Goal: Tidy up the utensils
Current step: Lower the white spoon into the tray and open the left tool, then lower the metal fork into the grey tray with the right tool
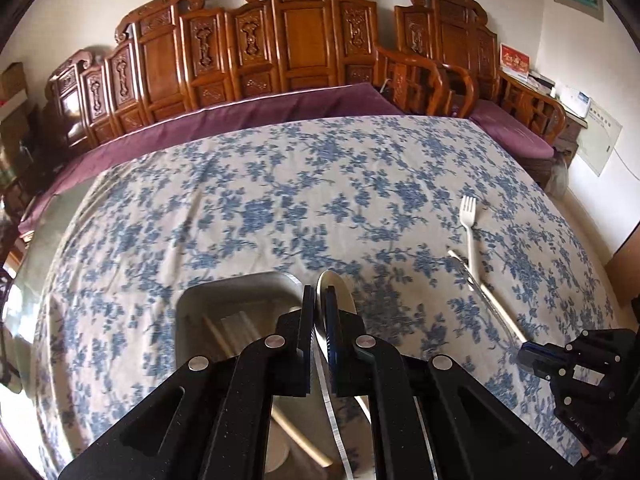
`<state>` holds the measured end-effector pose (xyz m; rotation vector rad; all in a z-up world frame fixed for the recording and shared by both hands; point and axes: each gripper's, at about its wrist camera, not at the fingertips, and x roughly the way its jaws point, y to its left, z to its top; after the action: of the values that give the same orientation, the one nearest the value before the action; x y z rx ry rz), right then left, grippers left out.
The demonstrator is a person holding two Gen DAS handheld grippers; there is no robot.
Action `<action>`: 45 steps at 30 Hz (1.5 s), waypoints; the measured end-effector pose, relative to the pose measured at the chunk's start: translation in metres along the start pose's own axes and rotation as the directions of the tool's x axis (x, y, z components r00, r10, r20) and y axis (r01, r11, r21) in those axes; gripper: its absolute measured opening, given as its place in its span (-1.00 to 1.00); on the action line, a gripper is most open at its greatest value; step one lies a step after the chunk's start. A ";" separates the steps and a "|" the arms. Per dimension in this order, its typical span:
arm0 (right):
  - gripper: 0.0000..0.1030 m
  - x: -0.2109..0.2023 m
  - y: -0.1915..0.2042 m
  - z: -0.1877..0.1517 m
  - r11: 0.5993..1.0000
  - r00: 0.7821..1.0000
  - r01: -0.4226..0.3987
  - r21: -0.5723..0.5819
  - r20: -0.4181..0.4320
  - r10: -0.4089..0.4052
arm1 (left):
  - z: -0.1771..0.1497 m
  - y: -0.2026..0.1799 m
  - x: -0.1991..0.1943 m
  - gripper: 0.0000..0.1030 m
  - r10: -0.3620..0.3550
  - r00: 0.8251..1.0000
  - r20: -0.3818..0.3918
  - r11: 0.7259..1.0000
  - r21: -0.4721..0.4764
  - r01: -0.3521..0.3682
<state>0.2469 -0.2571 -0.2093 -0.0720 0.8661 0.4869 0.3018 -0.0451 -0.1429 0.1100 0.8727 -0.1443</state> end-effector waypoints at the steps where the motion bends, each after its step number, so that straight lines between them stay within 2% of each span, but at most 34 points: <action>1: -0.93 0.000 0.003 0.000 1.000 1.000 -0.002 -0.006 0.000 0.002 | -0.001 0.005 -0.002 -0.92 0.008 1.000 0.000 1.000 0.001 -0.008; 9: -0.93 -0.005 0.026 0.001 0.998 1.000 -0.004 -0.057 0.020 0.006 | -0.015 0.035 -0.004 -0.92 0.073 0.997 -0.020 0.997 0.023 -0.073; 15: -0.93 -0.009 0.043 0.003 0.996 0.999 -0.026 -0.086 0.030 0.029 | -0.026 0.049 0.011 -0.92 0.125 0.991 -0.050 0.991 0.050 -0.123; 22: -0.93 -0.014 0.059 0.005 0.993 0.998 -0.048 -0.106 0.046 0.053 | -0.038 0.064 0.034 -0.91 0.133 0.986 -0.101 0.991 0.030 -0.130; 24: -0.93 -0.017 0.063 0.007 0.993 0.997 -0.053 -0.110 0.054 0.059 | -0.041 0.066 0.037 -0.82 0.127 0.986 -0.109 0.992 0.017 -0.126; 27: -0.93 -0.021 0.069 0.010 0.992 0.995 -0.061 -0.112 0.068 0.069 | -0.044 0.068 0.033 -0.41 0.108 0.990 -0.095 0.994 -0.003 -0.109; 38: -0.93 -0.021 0.114 0.030 0.981 0.991 -0.091 -0.171 0.081 0.106 | -0.063 0.087 -0.008 -0.21 0.063 0.998 -0.028 0.996 -0.062 -0.064; 40: -0.93 -0.019 0.122 0.034 0.979 0.989 -0.109 -0.170 0.081 0.124 | -0.067 0.093 -0.013 -0.04 0.065 0.998 -0.015 0.995 -0.080 -0.066; 45: -0.93 -0.008 0.143 0.047 0.974 0.984 -0.148 -0.172 0.076 0.163 | -0.074 0.108 -0.022 0.03 0.083 0.996 0.011 0.990 -0.116 -0.081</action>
<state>0.2134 -0.1213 -0.1540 -0.1347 0.7450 0.7040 0.2502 0.0744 -0.1693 0.0366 0.8573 -0.0176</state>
